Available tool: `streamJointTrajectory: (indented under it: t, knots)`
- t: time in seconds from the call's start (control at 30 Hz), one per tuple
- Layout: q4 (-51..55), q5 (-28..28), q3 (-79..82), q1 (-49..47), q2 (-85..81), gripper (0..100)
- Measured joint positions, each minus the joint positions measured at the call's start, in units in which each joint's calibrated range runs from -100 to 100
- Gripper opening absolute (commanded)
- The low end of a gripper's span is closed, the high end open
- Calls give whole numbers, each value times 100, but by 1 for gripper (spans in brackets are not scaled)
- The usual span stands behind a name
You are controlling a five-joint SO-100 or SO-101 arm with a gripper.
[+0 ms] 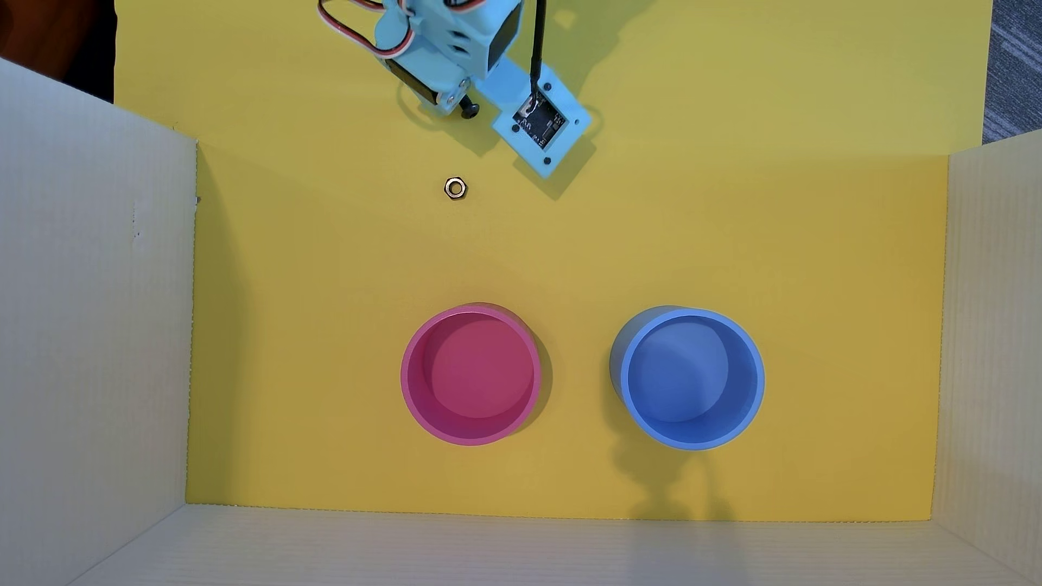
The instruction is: Pick up the bolt and place it in the pink box
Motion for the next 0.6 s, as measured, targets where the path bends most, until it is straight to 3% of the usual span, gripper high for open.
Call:
streamJointTrajectory:
  t: [0.3,0.6]
  knots:
    - [51,0,-423,0,-220,1]
    - [1216,-29,-1559,-139,-2186,1]
